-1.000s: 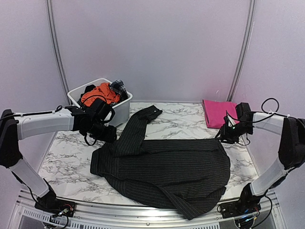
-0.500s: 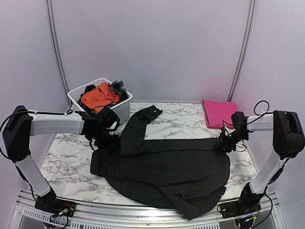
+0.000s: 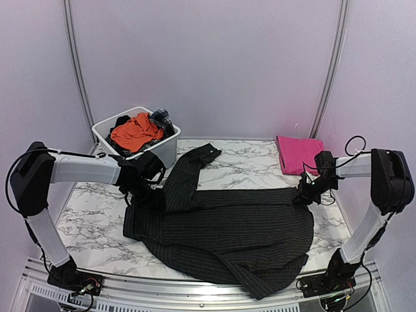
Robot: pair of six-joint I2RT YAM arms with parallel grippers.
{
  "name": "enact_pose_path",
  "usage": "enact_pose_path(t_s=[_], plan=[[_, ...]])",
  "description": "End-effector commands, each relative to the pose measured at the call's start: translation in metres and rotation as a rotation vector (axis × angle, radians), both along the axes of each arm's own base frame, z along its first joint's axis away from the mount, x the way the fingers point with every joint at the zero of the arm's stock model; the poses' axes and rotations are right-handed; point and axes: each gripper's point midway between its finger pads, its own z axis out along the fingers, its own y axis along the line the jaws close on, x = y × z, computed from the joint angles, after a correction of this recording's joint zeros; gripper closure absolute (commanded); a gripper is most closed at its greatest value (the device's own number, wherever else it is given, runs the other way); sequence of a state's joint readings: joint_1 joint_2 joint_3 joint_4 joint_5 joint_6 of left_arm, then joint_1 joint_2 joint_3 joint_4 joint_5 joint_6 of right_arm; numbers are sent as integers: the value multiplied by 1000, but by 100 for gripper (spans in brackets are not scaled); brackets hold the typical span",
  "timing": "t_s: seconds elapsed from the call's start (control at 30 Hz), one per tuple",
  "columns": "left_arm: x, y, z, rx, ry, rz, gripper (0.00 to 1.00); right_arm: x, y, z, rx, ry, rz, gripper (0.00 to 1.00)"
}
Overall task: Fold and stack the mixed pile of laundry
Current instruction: Fold the flattened shirt at the center of the board.
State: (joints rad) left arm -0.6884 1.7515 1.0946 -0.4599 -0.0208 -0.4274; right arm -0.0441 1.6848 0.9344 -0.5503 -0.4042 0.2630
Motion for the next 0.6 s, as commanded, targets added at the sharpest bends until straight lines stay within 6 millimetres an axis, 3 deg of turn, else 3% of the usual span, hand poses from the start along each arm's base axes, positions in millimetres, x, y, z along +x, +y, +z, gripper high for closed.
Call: enact_pose_path(t_s=[0.0, 0.3, 0.57], plan=[[-8, -4, -12, -11, 57, -7, 47, 13, 1, 17, 16, -55, -1, 100], [1, -9, 8, -47, 12, -22, 98, 18, 1, 35, 15, -87, 4, 100], [9, -4, 39, -63, -46, -14, 100, 18, -4, 55, -5, -119, -2, 100]])
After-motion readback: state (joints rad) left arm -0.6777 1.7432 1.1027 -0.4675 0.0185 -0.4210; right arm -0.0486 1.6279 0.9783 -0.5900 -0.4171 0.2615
